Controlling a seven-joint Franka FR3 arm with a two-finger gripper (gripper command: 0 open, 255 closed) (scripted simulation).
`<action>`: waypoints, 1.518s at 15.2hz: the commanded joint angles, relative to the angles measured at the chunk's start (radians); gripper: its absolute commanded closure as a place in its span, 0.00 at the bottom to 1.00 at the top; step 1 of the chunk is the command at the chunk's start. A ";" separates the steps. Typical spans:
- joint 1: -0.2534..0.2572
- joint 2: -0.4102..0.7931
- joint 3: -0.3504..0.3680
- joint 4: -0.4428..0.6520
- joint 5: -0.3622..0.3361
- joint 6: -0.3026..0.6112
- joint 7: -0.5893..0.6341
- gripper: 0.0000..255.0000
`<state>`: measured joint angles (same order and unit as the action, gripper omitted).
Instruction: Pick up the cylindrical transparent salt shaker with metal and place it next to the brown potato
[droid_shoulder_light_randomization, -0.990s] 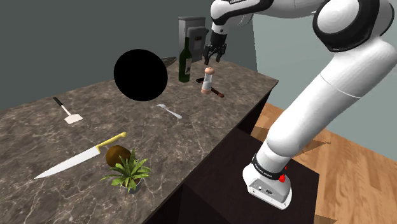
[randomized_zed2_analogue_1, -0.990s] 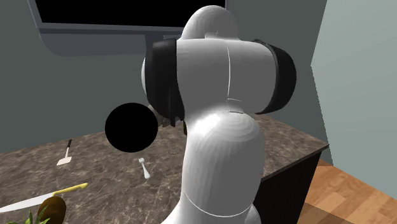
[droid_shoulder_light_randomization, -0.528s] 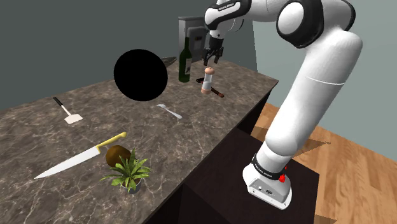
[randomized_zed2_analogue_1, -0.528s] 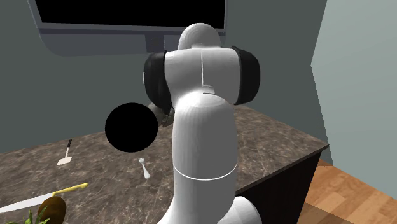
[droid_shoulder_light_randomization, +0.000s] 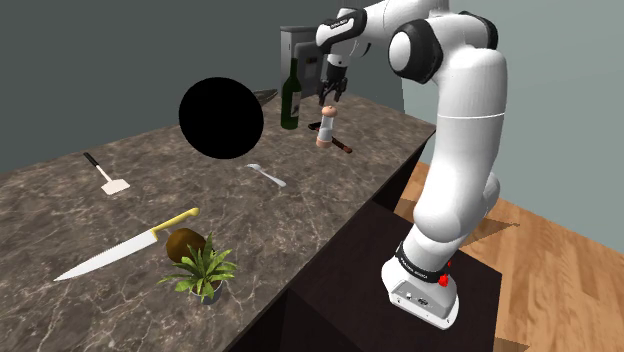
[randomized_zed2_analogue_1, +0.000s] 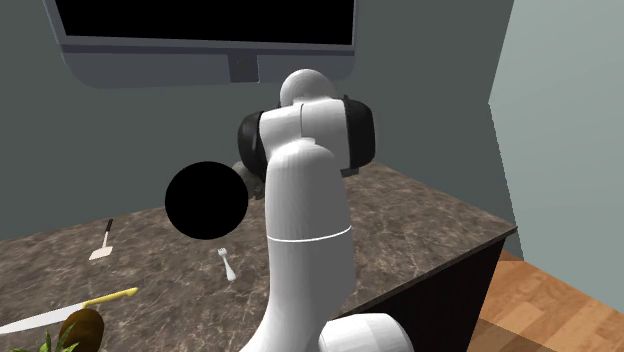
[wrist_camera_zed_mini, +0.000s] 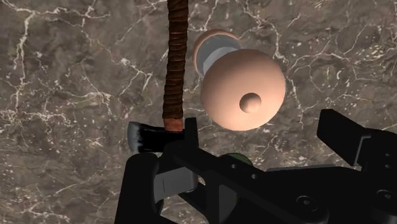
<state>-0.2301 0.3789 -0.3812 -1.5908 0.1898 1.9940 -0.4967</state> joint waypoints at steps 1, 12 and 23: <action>-0.006 0.023 0.003 0.013 0.009 0.009 -0.006 0.00; -0.008 0.050 0.010 -0.023 0.022 0.070 -0.015 0.00; -0.008 0.051 0.010 -0.023 0.023 0.070 -0.015 1.00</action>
<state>-0.2380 0.4294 -0.3716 -1.6125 0.2123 2.0640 -0.5116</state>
